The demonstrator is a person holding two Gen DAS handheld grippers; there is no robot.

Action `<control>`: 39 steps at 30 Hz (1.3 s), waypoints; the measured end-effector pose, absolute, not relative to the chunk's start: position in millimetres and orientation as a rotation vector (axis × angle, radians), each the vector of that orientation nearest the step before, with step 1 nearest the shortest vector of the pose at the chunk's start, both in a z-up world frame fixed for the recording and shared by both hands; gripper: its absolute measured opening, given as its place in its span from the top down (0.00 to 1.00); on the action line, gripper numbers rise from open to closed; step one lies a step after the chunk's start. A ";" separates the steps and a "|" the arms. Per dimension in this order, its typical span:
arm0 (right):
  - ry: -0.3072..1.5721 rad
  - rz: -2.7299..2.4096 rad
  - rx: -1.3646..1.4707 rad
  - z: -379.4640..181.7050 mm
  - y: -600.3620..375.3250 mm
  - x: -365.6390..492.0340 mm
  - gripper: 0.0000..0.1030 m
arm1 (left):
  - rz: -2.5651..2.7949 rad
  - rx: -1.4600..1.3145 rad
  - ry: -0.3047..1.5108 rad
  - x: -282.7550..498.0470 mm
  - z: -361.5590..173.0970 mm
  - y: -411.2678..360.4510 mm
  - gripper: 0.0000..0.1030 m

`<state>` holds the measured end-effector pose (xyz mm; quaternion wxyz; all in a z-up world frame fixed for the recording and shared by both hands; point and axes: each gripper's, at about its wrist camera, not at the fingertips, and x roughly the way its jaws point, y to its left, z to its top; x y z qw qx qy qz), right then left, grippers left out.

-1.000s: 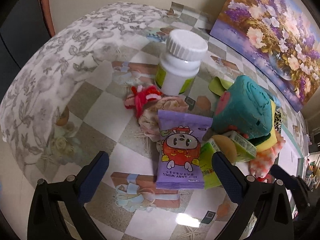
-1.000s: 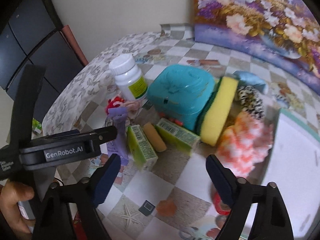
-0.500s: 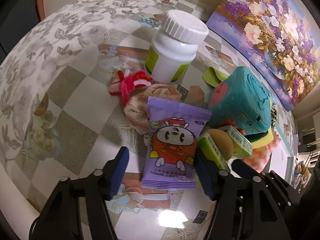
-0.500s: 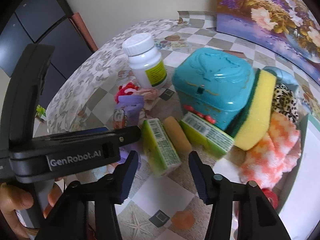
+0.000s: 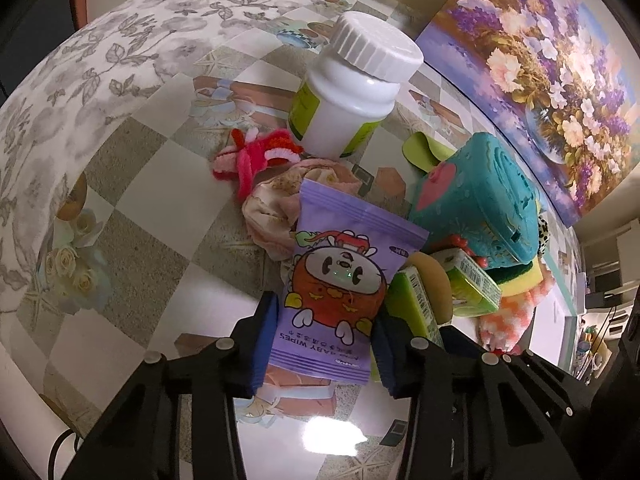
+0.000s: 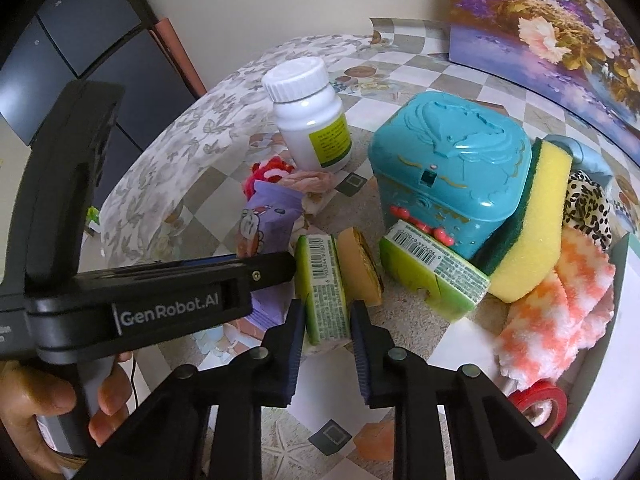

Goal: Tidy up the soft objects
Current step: 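Grasp the purple wipes packet with left tool while right tool grasps green box, then carry the purple packet with left tool while right tool carries green box to tray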

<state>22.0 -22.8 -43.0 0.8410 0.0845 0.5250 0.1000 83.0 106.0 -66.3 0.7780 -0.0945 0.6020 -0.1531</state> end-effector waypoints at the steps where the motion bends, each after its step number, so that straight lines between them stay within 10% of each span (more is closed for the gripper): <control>1: 1.108 0.213 0.180 -42.7 -22.8 21.4 0.76 | -0.331 -0.205 1.300 82.7 -65.8 106.7 0.57; 39: 0.916 0.106 0.279 38.2 -86.6 -37.5 0.78 | -0.336 -0.161 1.165 51.9 18.0 87.1 0.58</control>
